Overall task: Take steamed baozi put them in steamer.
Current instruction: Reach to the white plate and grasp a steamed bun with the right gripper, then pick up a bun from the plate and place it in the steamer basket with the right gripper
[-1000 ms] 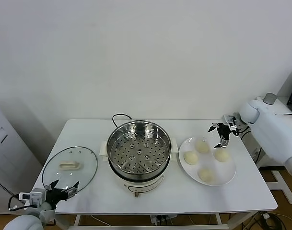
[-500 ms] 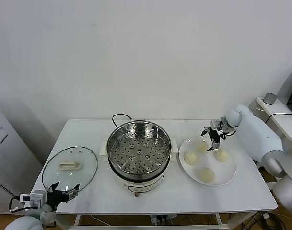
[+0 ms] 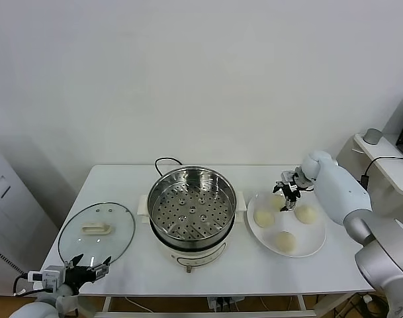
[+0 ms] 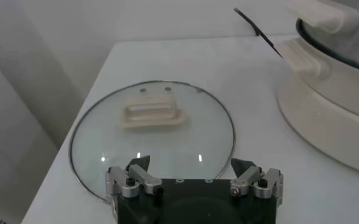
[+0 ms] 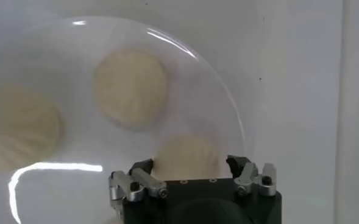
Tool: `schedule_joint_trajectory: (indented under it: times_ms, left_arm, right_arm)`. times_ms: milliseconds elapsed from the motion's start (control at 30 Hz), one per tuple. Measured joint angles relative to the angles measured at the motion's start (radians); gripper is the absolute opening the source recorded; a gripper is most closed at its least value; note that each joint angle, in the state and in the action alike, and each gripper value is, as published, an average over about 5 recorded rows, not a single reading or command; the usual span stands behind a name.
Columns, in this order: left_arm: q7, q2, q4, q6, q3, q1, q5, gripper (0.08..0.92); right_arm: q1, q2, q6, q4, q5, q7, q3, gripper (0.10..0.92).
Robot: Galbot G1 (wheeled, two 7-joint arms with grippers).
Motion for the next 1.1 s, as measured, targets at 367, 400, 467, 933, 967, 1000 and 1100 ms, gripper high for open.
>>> schedule_joint_trajectory:
  times_ms: [367,400,467,933,967,1000,1100]
  left_arm:
    - [-0.005,-0.004,-0.002,-0.003,-0.008,0.006,-0.006,0.823]
    - [-0.006,-0.005,-0.002,-0.003,-0.009,0.006,-0.007,0.823]
    - [-0.008,-0.008,-0.004,-0.003,-0.011,0.007,-0.008,0.823]
    - [-0.018,-0.013,-0.014,0.002,-0.019,0.016,-0.007,0.823]
    - [-0.018,-0.013,-0.015,0.002,-0.019,0.016,-0.007,0.823]
    - [-0.019,-0.014,-0.016,0.002,-0.019,0.017,-0.006,0.823]
    - [-0.02,-0.015,-0.02,0.002,-0.019,0.017,-0.006,0.823]
  right_arm:
    - [-0.001,0.002,-0.005,-0.006,-0.012,-0.02,0.018,0.448]
    - [0.0,0.0,-0.006,-0.003,-0.01,-0.023,0.016,0.445]
    - [0.003,-0.006,-0.01,0.006,-0.001,-0.03,0.009,0.442]
    - [0.164,-0.102,0.025,0.223,0.223,-0.112,-0.175,0.449]
    - [0.185,-0.101,0.04,0.235,0.237,-0.121,-0.186,0.45]
    - [0.205,-0.097,0.058,0.244,0.25,-0.128,-0.197,0.45]
    - [0.267,-0.076,0.125,0.265,0.286,-0.149,-0.227,0.453]
